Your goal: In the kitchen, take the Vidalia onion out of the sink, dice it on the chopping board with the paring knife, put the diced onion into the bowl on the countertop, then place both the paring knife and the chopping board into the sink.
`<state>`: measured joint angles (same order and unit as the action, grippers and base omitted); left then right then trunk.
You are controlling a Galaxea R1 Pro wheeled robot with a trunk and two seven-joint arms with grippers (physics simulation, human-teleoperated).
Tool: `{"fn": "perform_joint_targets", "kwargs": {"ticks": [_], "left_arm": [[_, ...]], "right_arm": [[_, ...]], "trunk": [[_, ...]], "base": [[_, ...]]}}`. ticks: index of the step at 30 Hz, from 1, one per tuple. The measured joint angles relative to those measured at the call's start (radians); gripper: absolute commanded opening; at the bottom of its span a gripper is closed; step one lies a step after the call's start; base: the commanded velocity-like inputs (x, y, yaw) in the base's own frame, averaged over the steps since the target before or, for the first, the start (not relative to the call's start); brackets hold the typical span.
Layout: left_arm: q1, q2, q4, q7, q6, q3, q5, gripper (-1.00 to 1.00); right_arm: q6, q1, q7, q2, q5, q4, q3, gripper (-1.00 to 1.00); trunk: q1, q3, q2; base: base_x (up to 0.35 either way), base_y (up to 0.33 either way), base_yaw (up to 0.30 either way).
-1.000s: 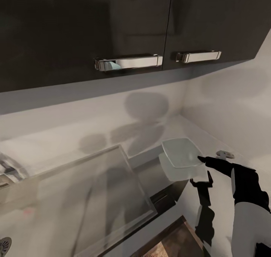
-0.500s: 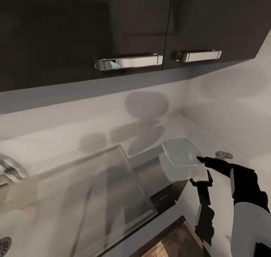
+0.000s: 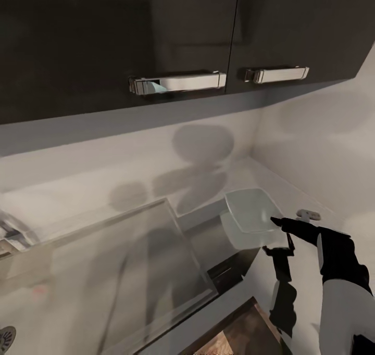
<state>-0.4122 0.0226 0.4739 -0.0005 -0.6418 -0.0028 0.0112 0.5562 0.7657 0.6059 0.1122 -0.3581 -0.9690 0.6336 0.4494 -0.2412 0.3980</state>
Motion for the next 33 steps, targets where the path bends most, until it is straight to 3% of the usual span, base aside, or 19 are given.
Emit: {"fn": "perform_joint_targets", "kwargs": {"ticks": [9,33], "left_arm": [[0.000,0.000,0.000,0.000,0.000,0.000,0.000,1.00],[0.000,0.000,0.000,0.000,0.000,0.000,0.000,1.00]], "right_arm": [[-0.001,0.000,0.001,0.000,0.001,0.016,0.000,1.00],[-0.001,0.000,0.025,0.001,0.001,0.016,0.001,1.00]], "trunk": [[0.000,-0.011,0.000],[0.000,-0.012,0.000]], "base": [[0.000,0.000,0.000],[0.000,0.000,0.000]]}}
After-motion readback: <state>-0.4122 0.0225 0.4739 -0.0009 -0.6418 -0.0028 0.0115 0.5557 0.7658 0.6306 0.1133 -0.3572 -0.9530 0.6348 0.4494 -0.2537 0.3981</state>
